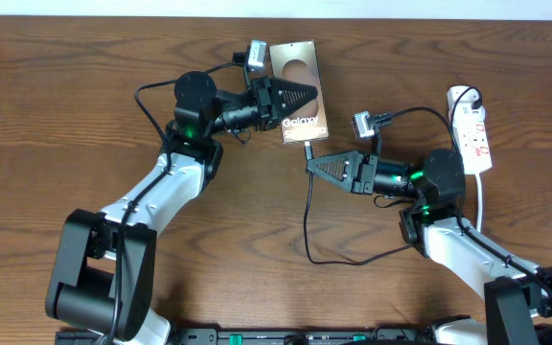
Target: Plug charger to phone and switch on socket
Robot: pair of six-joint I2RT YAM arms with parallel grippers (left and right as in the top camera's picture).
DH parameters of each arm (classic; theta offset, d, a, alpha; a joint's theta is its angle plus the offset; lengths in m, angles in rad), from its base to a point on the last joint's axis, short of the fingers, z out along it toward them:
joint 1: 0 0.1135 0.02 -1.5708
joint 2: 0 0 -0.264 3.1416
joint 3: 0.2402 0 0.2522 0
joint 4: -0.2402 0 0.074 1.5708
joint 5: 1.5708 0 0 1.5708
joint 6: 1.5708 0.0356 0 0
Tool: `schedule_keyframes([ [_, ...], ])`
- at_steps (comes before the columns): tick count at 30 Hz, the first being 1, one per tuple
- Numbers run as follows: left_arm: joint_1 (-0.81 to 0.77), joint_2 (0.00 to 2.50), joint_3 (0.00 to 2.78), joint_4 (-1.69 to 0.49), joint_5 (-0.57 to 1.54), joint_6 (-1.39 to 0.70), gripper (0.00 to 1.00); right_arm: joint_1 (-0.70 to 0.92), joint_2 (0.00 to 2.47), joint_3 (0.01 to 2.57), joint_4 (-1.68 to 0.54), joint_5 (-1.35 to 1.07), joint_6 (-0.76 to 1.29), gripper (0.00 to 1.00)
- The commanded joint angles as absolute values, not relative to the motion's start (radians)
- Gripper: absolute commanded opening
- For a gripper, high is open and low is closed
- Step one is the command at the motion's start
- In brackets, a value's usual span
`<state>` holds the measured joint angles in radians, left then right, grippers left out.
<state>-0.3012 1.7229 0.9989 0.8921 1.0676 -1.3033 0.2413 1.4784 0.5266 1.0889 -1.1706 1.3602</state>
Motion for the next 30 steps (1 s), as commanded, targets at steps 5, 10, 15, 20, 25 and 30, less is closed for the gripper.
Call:
schedule_keyframes([
  [5, -0.305, 1.712, 1.018, 0.907, 1.092, -1.273, 0.07, 0.236, 1.478, 0.528, 1.092, -1.135, 1.369, 0.01],
  [10, -0.318, 1.712, 1.018, 0.908, 1.092, -1.254, 0.07, 0.237, 1.478, 0.528, 1.092, -1.135, 1.369, 0.01],
  [15, -0.319, 1.712, 1.018, 0.907, 1.092, -1.250, 0.07, 0.237, 1.478, 0.528, 1.092, -1.137, 1.369, 0.01],
  [20, -0.319, 1.712, 1.018, 0.907, 1.092, -1.250, 0.07, 0.237, 1.478, 0.528, 1.092, -1.136, 1.369, 0.01],
  [25, -0.321, 1.712, 1.018, 0.907, 1.101, -1.249, 0.07, 0.236, 1.478, 0.528, 1.092, -1.134, 1.369, 0.01],
  [30, -0.320, 1.712, 1.018, 0.908, 1.118, -1.245, 0.08, 0.236, 1.478, 0.528, 1.092, -1.127, 1.368, 0.01],
])
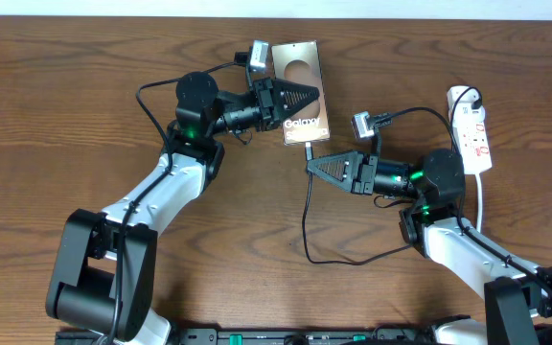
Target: Plug charger to phone and switch on socket
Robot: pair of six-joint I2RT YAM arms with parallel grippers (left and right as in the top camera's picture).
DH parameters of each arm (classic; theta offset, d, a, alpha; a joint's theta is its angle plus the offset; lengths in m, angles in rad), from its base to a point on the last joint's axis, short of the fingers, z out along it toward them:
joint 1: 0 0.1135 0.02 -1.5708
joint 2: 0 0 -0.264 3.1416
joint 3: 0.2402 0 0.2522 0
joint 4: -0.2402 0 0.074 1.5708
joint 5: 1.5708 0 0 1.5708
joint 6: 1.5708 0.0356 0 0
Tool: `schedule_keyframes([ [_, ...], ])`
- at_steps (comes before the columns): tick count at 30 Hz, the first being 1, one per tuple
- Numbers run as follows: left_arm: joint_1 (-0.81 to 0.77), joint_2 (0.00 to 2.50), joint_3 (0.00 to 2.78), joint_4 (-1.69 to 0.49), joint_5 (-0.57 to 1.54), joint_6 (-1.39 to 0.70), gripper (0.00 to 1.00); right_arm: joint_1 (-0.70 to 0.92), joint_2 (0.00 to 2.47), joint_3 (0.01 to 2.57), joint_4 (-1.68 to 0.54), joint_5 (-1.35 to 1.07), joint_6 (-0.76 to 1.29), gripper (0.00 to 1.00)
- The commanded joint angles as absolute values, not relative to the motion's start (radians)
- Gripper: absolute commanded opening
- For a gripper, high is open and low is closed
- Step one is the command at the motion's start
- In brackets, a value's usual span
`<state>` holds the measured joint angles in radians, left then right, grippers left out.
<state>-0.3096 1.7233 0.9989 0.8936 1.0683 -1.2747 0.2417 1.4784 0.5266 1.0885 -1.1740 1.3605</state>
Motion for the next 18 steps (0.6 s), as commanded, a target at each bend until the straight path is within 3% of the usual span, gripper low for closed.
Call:
schedule_keyframes([
  [1, -0.320, 1.712, 1.018, 0.908, 1.119, -1.245, 0.07, 0.236, 1.478, 0.528, 1.092, -1.126, 1.368, 0.01],
  [18, -0.321, 1.712, 1.018, 0.908, 1.172, -1.230, 0.07, 0.236, 1.478, 0.528, 1.119, -1.073, 1.356, 0.01],
])
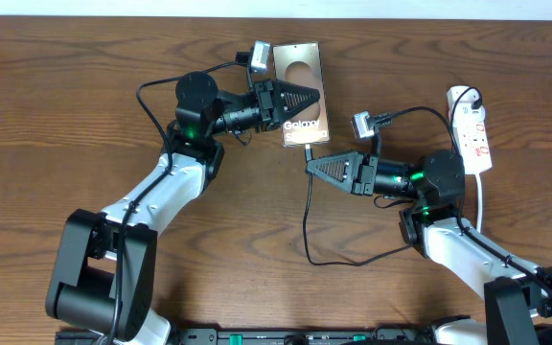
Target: Plug charger to phone and switch on socket
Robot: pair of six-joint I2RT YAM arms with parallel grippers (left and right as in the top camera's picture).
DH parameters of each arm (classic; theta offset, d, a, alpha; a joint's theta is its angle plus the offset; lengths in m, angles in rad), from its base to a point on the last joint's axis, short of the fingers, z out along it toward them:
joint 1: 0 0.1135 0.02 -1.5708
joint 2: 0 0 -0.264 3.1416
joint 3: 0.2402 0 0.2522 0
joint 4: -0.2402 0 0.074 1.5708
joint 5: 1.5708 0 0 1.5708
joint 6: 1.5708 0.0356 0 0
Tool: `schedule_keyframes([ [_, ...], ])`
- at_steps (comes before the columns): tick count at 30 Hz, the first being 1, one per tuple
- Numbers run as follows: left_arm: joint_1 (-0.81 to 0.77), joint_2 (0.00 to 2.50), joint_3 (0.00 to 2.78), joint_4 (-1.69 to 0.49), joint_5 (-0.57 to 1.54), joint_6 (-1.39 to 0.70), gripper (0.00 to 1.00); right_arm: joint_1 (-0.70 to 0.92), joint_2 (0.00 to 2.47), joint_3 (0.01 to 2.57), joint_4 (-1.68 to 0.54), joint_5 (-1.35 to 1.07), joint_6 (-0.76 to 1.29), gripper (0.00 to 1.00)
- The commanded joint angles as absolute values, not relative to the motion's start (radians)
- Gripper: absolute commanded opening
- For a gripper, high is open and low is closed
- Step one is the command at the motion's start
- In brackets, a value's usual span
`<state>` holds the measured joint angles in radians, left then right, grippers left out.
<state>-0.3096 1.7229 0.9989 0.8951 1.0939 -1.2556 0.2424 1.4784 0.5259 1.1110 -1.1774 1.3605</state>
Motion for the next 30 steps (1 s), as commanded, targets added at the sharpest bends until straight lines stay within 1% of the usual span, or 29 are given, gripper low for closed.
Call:
schedule_keyframes([
  [1, -0.322, 1.712, 1.018, 0.908, 1.172, -1.230, 0.07, 0.236, 1.478, 0.528, 1.119, -1.072, 1.350, 0.01],
  [6, -0.340, 1.712, 1.018, 0.917, 1.171, -1.230, 0.07, 0.236, 1.478, 0.528, 1.119, -1.071, 1.326, 0.01],
  [12, -0.356, 1.712, 1.018, 1.053, 1.172, -1.254, 0.07, 0.236, 1.478, 0.528, 1.124, -1.053, 1.327, 0.01],
  [19, -0.356, 1.712, 1.018, 1.053, 1.187, -1.253, 0.08, 0.236, 1.478, 0.528, 1.216, -1.054, 1.331, 0.01],
  [30, -0.373, 1.712, 1.018, 1.053, 1.257, -1.249, 0.07, 0.235, 1.478, 0.529, 1.217, -1.036, 1.330, 0.01],
])
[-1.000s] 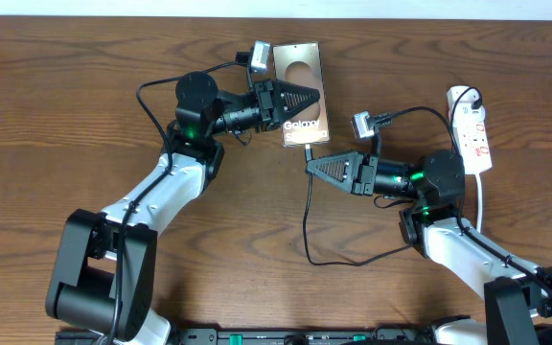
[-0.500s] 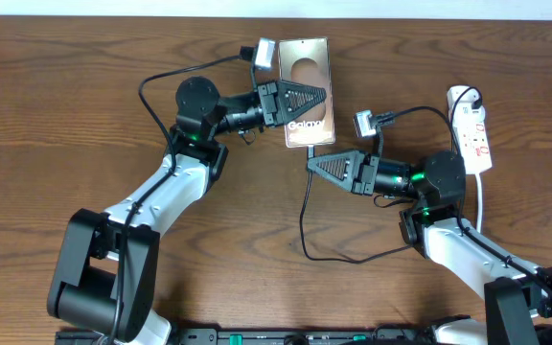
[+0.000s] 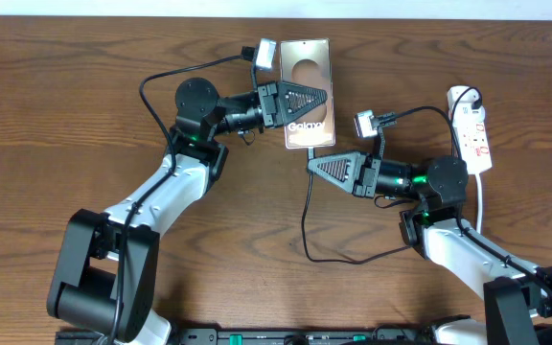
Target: Plug charger to phone and switch on socket
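Note:
The gold Galaxy phone lies lengthwise at the back middle of the table, its short lower edge toward me. My left gripper reaches across it from the left and appears shut on the phone. My right gripper points left just below the phone's lower edge, shut on the charger plug. The black charger cable hangs from it and loops back under the right arm. The white socket strip lies at the far right.
A white adapter sits in the strip's far end, and a white cord runs from the strip toward the front. Both arms' own black cables arc above their wrists. Bare wooden table surrounds everything.
The left gripper and the phone have shifted a little to the right, and the phone now sits straighter. The right gripper with the plug has barely moved.
At the oldest moment the left gripper held the slightly tilted phone and the right gripper held the plug just under its lower edge. Through the two later moments the phone crept rightward. Now it is squared up above the plug.

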Robot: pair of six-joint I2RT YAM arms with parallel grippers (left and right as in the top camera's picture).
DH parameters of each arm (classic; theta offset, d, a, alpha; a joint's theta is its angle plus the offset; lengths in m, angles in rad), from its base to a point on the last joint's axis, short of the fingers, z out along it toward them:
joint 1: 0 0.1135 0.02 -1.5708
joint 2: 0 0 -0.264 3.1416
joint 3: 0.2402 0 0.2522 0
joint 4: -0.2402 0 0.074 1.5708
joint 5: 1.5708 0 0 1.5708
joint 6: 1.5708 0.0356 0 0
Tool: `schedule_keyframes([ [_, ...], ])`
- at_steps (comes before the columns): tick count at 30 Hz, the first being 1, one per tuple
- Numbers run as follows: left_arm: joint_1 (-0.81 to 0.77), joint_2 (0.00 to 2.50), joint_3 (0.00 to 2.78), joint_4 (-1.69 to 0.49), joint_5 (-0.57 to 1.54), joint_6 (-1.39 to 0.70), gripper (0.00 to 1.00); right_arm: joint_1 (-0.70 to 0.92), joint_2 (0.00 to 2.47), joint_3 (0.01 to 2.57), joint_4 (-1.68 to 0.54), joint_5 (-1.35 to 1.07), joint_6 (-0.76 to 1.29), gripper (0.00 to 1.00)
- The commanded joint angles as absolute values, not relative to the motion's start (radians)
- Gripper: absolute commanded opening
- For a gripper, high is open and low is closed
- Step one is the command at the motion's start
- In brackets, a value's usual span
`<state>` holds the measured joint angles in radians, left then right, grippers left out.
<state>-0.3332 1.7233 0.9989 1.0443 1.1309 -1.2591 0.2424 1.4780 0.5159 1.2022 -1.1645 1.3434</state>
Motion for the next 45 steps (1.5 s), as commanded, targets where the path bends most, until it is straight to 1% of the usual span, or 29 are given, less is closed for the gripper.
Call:
schedule_keyframes([
  [1, -0.379, 1.712, 1.018, 1.053, 1.257, -1.248, 0.07, 0.235, 1.478, 0.529, 1.219, -1.030, 1.330, 0.01],
  [9, -0.405, 1.712, 1.018, 1.053, 1.258, -1.222, 0.07, 0.235, 1.478, 0.529, 1.276, -0.999, 1.330, 0.01],
  [19, -0.405, 1.712, 1.018, 1.025, 1.272, -1.204, 0.07, 0.223, 1.478, 0.530, 1.280, -0.993, 1.330, 0.01],
  [20, -0.405, 1.712, 1.018, 1.026, 1.271, -1.204, 0.07, 0.220, 1.478, 0.530, 1.280, -0.993, 1.330, 0.07],
  [22, -0.405, 1.712, 1.018, 1.026, 1.266, -1.204, 0.08, 0.215, 1.478, 0.530, 1.280, -1.001, 1.330, 0.39],
  [23, -0.404, 1.712, 1.018, 1.026, 1.264, -1.204, 0.07, 0.215, 1.478, 0.530, 1.280, -1.005, 1.330, 0.48],
  [24, -0.404, 1.712, 1.018, 1.026, 1.262, -1.204, 0.07, 0.215, 1.478, 0.530, 1.280, -1.009, 1.330, 0.55],
  [25, -0.404, 1.712, 1.018, 1.026, 1.260, -1.204, 0.08, 0.215, 1.478, 0.530, 1.280, -1.015, 1.330, 0.57],
  [28, -0.404, 1.712, 1.018, 1.026, 1.248, -1.201, 0.08, 0.215, 1.478, 0.530, 1.280, -1.036, 1.321, 0.58],
  [31, -0.404, 1.712, 1.018, 1.026, 1.233, -1.196, 0.08, 0.215, 1.478, 0.530, 1.279, -1.075, 1.299, 0.57],
  [34, -0.404, 1.712, 1.018, 1.026, 1.226, -1.196, 0.08, 0.215, 1.478, 0.530, 1.279, -1.100, 1.292, 0.50],
  [36, -0.404, 1.712, 1.018, 1.025, 1.226, -1.196, 0.07, 0.215, 1.478, 0.530, 1.279, -1.119, 1.287, 0.49],
  [37, -0.404, 1.712, 1.018, 1.018, 1.225, -1.196, 0.08, 0.215, 1.478, 0.530, 1.280, -1.131, 1.269, 0.46],
  [39, -0.404, 1.712, 1.018, 0.980, 1.222, -1.183, 0.07, 0.215, 1.478, 0.530, 1.279, -1.154, 1.232, 0.41],
  [40, -0.404, 1.712, 1.018, 0.951, 1.222, -1.164, 0.07, 0.215, 1.478, 0.530, 1.279, -1.163, 1.217, 0.40],
  [42, -0.404, 1.712, 1.018, 0.859, 1.223, -1.098, 0.07, 0.212, 1.478, 0.530, 1.273, -1.193, 1.160, 0.41],
  [45, -0.404, 1.712, 1.018, 0.684, 1.219, -0.989, 0.07, 0.192, 1.478, 0.530, 1.194, -1.241, 1.073, 0.44],
])
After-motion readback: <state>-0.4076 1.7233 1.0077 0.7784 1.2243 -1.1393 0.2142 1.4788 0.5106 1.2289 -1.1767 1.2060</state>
